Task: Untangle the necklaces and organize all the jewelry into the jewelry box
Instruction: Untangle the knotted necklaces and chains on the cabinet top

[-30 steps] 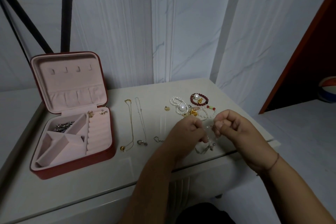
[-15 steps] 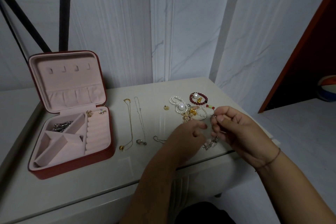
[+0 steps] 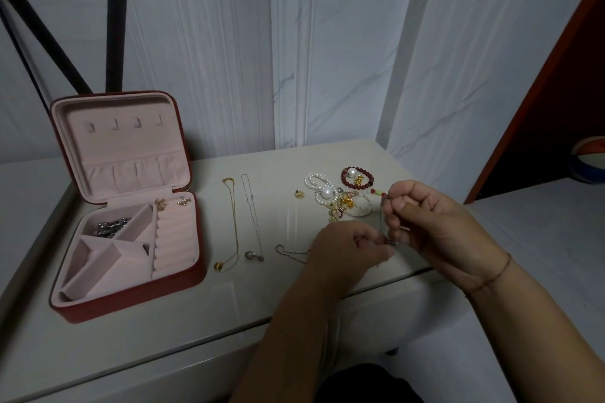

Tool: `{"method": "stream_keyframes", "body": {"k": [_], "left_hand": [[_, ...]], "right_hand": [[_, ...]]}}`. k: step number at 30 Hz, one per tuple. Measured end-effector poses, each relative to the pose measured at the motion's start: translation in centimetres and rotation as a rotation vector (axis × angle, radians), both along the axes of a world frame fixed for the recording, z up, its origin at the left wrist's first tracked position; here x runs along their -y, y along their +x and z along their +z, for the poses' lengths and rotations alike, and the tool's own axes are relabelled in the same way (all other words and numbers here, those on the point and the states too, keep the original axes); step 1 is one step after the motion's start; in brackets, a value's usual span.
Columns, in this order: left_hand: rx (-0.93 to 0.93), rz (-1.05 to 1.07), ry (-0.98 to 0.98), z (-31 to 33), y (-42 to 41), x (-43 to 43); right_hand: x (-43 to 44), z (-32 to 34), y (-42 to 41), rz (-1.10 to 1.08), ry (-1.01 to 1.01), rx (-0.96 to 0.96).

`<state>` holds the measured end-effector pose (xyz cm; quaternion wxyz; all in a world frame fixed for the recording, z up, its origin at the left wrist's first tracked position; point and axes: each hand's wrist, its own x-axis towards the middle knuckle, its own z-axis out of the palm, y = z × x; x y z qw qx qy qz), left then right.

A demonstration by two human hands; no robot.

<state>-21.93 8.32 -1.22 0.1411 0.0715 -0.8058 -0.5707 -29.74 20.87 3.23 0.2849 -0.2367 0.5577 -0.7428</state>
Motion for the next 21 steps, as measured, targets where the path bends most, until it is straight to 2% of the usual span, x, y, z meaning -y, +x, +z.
{"method": "stream_keyframes", "body": {"k": [3,7,15,21], "left_hand": [[-0.032,0.009,0.082,0.2,0.1,0.4],[-0.057,0.035,0.1,0.4,0.3,1.0],[0.115,0.051,-0.014,1.1,0.3,1.5],[0.199,0.003,0.313,2.1,0.5,1.2]], "right_hand": [[-0.2,0.0,-0.1,-0.023,0.023,-0.01],[-0.6,-0.4,-0.4,-0.058,0.054,-0.003],[-0.7,-1.4,-0.5,-0.076,0.138,-0.051],[-0.7,-1.8,-0.4,-0.065,0.217,-0.14]]}}
